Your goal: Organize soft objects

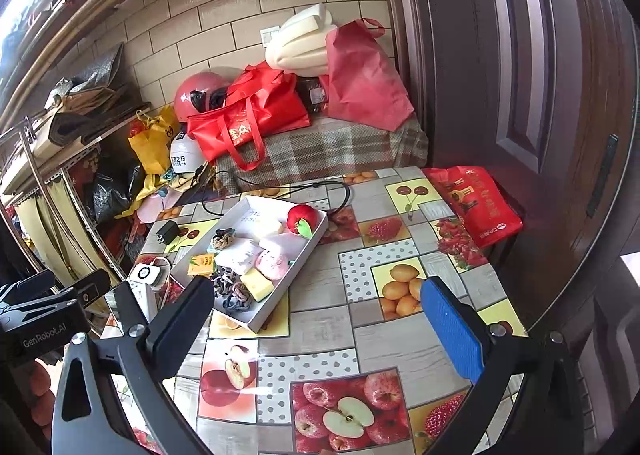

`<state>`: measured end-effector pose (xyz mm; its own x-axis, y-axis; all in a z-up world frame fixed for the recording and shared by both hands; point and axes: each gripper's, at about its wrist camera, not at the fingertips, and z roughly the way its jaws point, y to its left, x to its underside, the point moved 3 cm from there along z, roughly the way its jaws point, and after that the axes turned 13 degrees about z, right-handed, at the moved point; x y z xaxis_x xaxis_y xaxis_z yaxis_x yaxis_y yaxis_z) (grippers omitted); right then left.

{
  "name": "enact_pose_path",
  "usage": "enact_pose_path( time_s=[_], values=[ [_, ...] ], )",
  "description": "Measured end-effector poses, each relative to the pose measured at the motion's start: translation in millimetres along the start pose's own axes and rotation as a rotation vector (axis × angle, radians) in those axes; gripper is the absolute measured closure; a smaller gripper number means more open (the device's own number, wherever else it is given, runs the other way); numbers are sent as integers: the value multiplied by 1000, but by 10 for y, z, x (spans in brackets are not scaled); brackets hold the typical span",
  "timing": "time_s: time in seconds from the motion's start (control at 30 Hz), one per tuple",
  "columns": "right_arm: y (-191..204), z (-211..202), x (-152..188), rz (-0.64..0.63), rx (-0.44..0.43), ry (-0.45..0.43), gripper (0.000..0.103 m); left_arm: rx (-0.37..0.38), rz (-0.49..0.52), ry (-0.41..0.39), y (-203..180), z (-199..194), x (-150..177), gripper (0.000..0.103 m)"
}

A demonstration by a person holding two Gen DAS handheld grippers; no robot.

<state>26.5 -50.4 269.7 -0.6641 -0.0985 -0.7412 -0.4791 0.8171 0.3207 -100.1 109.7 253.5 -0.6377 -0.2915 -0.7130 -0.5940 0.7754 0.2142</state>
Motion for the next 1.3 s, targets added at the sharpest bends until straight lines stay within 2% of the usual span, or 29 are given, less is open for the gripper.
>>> enact_pose_path(
  time_s=[1.3],
  values=[
    [-68,132,97,22,52,56,0,101,25,40,-149,179,71,0]
  ],
)
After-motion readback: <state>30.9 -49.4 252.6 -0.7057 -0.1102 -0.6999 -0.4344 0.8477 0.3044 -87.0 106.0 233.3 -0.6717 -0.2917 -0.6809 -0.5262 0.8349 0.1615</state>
